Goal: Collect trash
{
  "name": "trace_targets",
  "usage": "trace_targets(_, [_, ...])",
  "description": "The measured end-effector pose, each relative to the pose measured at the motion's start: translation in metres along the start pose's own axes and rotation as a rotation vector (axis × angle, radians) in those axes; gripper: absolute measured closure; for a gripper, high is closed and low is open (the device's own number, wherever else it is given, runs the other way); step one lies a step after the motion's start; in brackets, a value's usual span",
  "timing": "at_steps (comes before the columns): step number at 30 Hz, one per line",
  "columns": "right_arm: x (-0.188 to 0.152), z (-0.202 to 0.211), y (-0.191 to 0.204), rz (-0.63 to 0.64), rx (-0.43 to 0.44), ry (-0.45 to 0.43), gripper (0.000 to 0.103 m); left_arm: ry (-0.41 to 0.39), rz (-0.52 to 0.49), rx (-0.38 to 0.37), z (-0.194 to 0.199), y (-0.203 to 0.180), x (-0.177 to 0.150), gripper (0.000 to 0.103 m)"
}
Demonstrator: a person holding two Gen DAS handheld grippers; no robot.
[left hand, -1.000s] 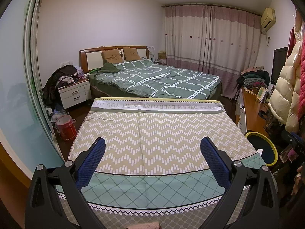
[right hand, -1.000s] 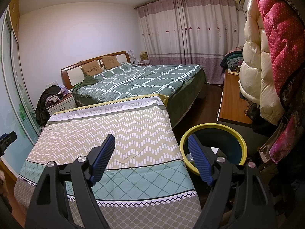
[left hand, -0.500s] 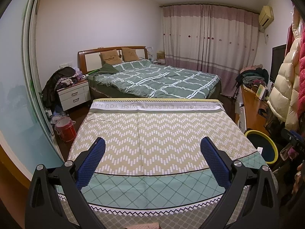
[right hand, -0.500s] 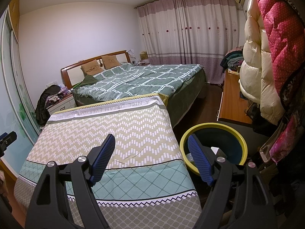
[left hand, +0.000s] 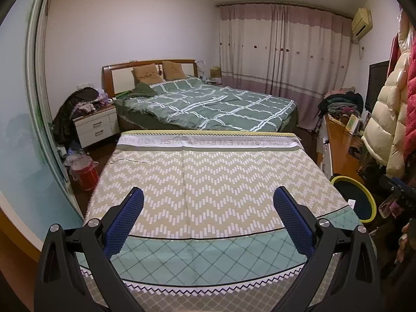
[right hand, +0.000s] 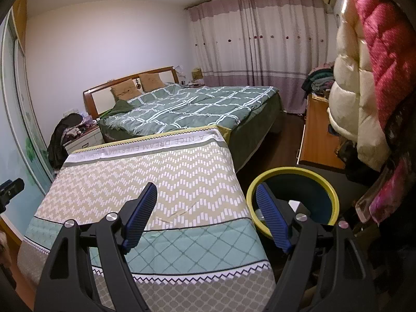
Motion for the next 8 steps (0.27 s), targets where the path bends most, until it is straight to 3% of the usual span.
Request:
trace_targets(4, [0.016, -0.028, 0.007, 0.027, 0.024, 0.030, 0.023, 0.072, 0.017, -0.016, -0.039, 0.006, 0.012, 0.005])
trace_targets(8, [0.033, -0.087, 0.026, 0.038, 0.080, 0.111, 0.009, 0.163, 0.010, 0.013, -0.101, 0.010, 0.017, 0.005])
Point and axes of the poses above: each gripper's, at about its wrist camera, not at the fingertips, and z roughly against the way its jaws point, y to its left, x to its top, the point moved 2 cm from there along -z, roughly the way its jaws point, and after that the axes turned 1 degree about x, right-handed, at the moved point
